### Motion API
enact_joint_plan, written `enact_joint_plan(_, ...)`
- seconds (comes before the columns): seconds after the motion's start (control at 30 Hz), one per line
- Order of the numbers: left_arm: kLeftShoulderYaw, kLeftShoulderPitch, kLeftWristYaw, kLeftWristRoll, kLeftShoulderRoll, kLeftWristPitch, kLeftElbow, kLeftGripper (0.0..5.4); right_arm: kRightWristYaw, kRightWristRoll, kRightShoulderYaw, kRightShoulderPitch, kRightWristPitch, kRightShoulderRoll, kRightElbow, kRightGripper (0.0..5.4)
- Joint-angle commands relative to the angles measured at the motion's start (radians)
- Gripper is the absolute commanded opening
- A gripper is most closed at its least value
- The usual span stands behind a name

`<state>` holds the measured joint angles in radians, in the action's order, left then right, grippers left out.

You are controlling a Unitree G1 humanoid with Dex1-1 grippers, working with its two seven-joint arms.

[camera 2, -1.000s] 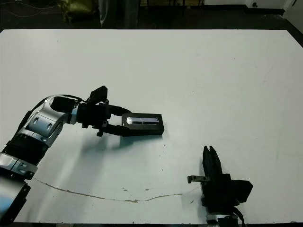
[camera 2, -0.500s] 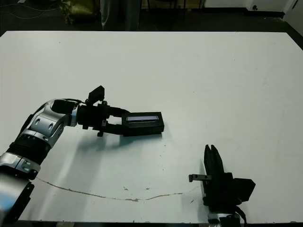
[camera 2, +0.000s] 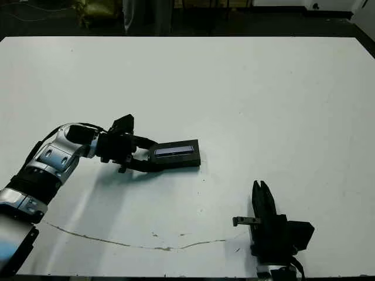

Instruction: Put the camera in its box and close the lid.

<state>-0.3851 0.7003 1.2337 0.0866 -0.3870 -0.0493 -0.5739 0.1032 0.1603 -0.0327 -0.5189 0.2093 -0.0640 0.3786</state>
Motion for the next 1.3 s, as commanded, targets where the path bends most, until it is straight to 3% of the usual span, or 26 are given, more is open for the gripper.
enact_joint_plan(0.03, -0.031, -0.023, -0.008, -0.096, -0.067, -0.028, -0.014, 2.38, -0.002, 0.002, 0.002, -0.054, -0.015, 0.010, -0.010, 0.00)
enact_joint_plan(0.17, -0.042, 0.006, -0.008, -0.120, -0.078, -0.060, 0.024, 2.37, 0.009, 0.013, 0.000, -0.050, -0.011, 0.011, -0.016, 0.00)
enact_joint_plan(0.33, -0.060, 0.027, -0.002, -0.161, -0.094, -0.022, 0.049, 2.37, 0.002, 0.013, -0.003, -0.054, -0.010, 0.002, -0.017, 0.00)
enact_joint_plan(0.47, -0.091, 0.046, 0.031, -0.191, -0.109, -0.019, 0.064, 3.25, 0.006, 0.011, -0.004, -0.053, 0.000, 0.004, -0.024, 0.00)
enact_joint_plan(0.77, -0.053, 0.014, 0.047, -0.160, -0.123, 0.080, 0.045, 5.38, 0.011, 0.010, -0.001, -0.056, 0.005, 0.006, -0.025, 0.00)
enact_joint_plan(1.07, 0.015, -0.017, 0.086, -0.106, -0.143, 0.089, 0.041, 5.38, 0.015, 0.016, -0.005, -0.052, 0.015, 0.002, -0.036, 0.00)
enact_joint_plan(1.3, 0.152, -0.070, 0.205, 0.061, -0.216, -0.011, 0.109, 5.38, 0.008, 0.007, -0.005, -0.054, 0.012, 0.001, -0.035, 0.00)
